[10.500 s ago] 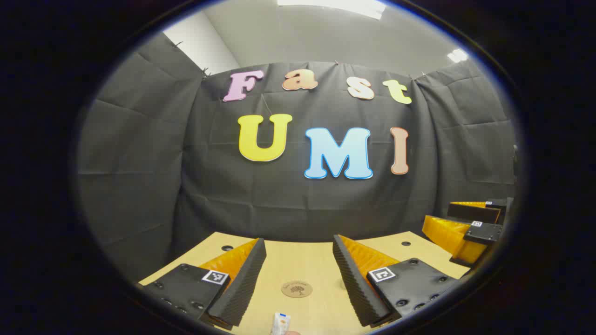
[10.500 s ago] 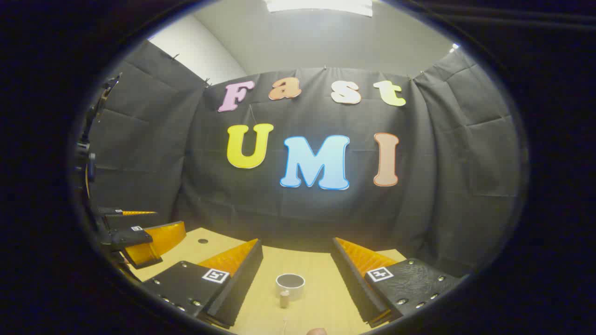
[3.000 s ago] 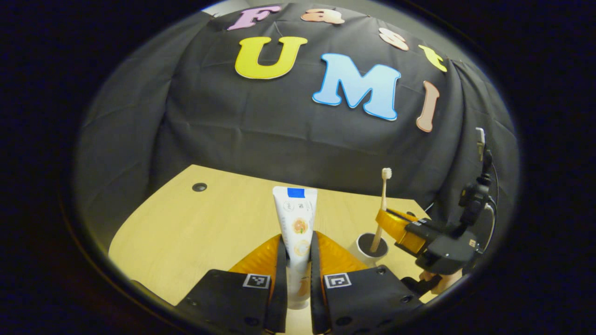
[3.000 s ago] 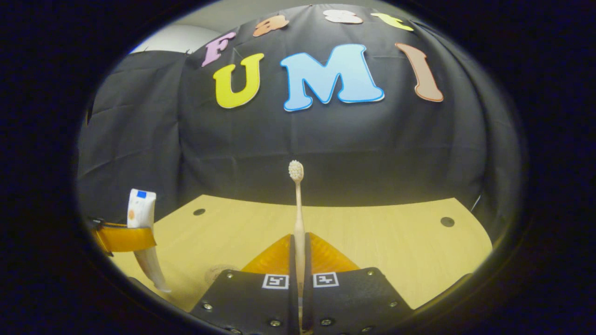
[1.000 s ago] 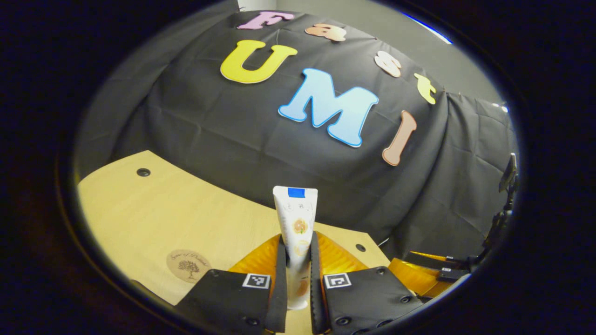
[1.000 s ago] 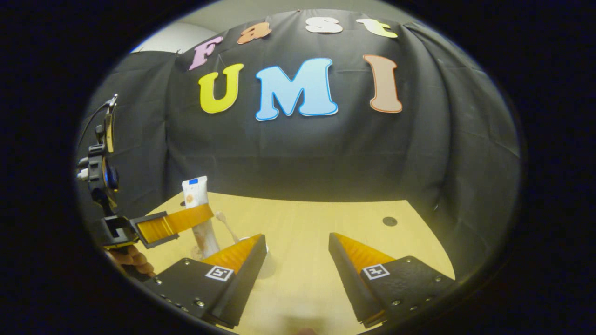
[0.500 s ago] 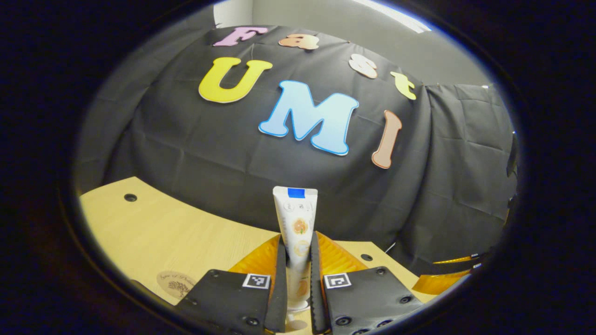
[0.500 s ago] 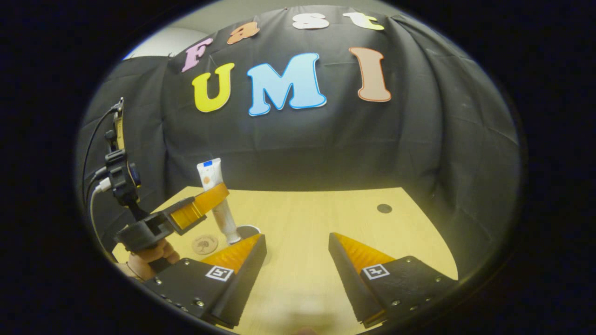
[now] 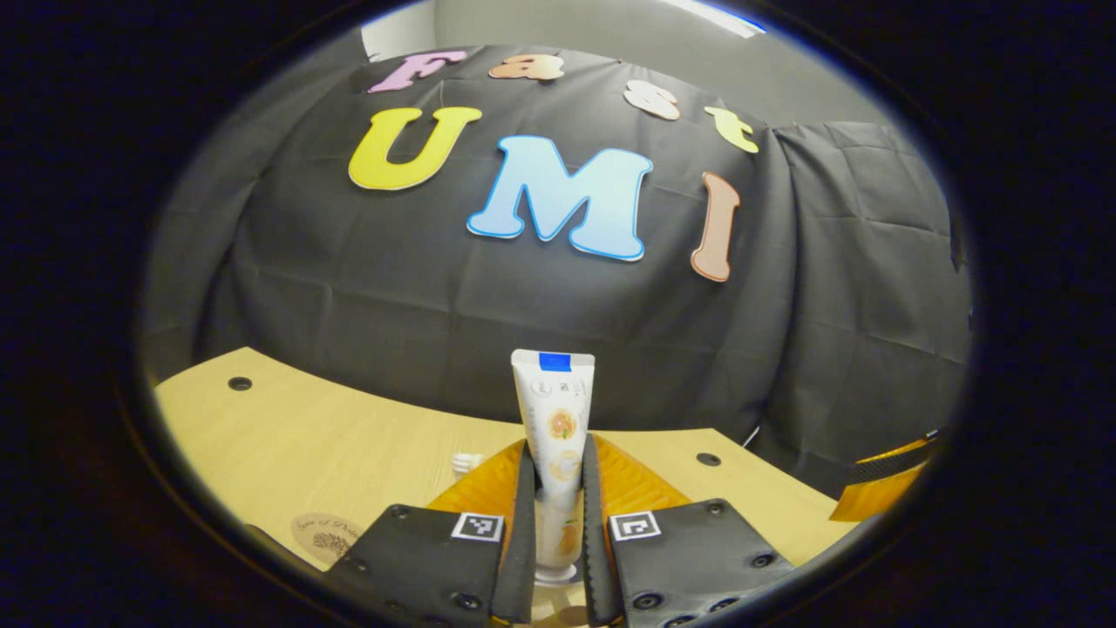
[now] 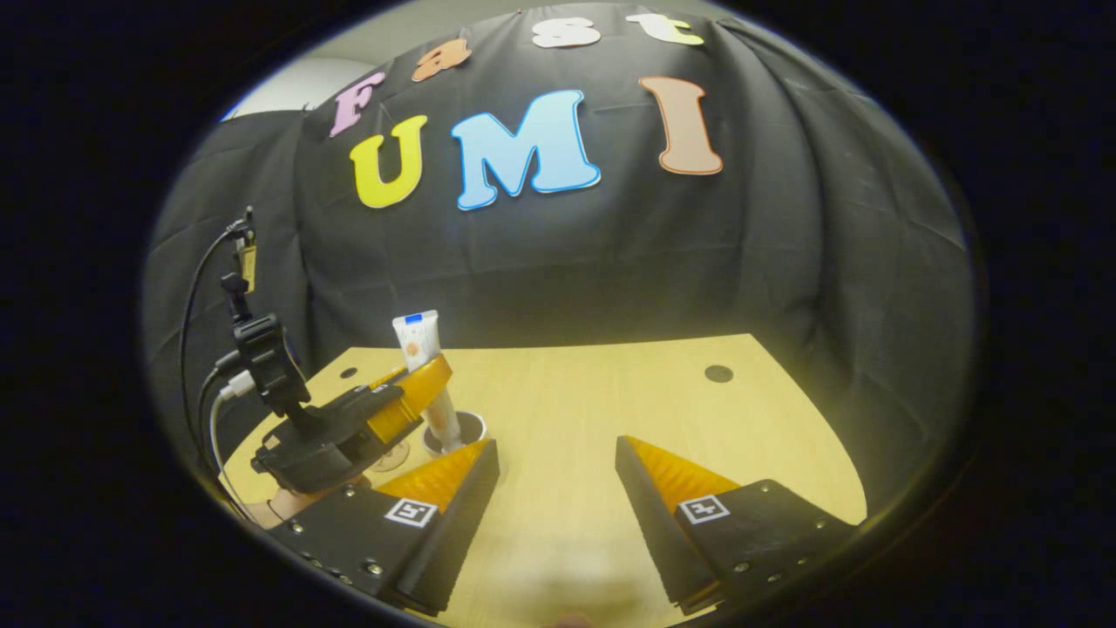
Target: Put the toothbrush and toothpaste on the desktop into the cup, then pick up the cup and place it on the coaster on the desktop.
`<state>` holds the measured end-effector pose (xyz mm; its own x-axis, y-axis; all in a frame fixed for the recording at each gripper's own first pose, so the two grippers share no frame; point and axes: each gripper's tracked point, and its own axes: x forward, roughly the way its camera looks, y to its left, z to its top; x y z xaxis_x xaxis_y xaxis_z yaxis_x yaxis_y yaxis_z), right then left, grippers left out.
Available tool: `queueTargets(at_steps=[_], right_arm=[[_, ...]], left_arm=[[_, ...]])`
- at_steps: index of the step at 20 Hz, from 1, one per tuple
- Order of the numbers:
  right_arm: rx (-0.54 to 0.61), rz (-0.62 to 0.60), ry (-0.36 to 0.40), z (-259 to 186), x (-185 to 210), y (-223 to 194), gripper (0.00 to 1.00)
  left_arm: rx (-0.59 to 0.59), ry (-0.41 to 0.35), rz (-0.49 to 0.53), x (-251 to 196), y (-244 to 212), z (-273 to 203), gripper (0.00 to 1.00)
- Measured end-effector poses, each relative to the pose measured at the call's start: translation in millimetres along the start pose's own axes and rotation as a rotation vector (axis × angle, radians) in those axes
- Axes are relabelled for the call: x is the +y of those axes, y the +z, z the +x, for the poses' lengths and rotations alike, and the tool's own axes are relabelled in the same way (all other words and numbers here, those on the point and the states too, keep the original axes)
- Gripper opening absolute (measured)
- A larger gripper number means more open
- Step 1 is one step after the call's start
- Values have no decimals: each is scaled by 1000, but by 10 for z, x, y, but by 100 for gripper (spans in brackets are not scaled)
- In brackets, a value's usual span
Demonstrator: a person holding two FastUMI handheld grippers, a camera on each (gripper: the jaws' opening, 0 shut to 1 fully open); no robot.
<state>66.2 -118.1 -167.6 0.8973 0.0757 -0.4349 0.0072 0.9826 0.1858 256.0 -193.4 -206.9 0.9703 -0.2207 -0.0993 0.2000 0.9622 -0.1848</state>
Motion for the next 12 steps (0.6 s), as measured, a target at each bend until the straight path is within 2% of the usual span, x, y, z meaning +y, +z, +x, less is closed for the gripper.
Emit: queueTargets(at_steps=[1, 3, 4, 5, 7, 8, 12], right_arm=[[3, -1, 0, 5, 0, -5, 85], [10, 0, -1, 15, 0, -4, 85], [11, 1, 0, 25, 16, -18, 85], [12, 2, 1, 30, 28, -15, 85], [13, 2, 3, 30, 54, -13, 85], [14, 2, 3, 34, 70, -12, 85], [12, 2, 5, 26, 151, 7, 85]], left_arm=[[5, 1, 7, 20, -20, -9, 34], [10, -18, -1, -29, -16, -15, 36], [7, -20, 3, -39, 16, -24, 51], [6, -32, 11, -81, 37, -28, 59], [-6, -36, 35, -114, 106, -49, 89], [-11, -38, 44, -126, 133, -62, 92], [-55, -41, 40, -82, 320, -132, 90]])
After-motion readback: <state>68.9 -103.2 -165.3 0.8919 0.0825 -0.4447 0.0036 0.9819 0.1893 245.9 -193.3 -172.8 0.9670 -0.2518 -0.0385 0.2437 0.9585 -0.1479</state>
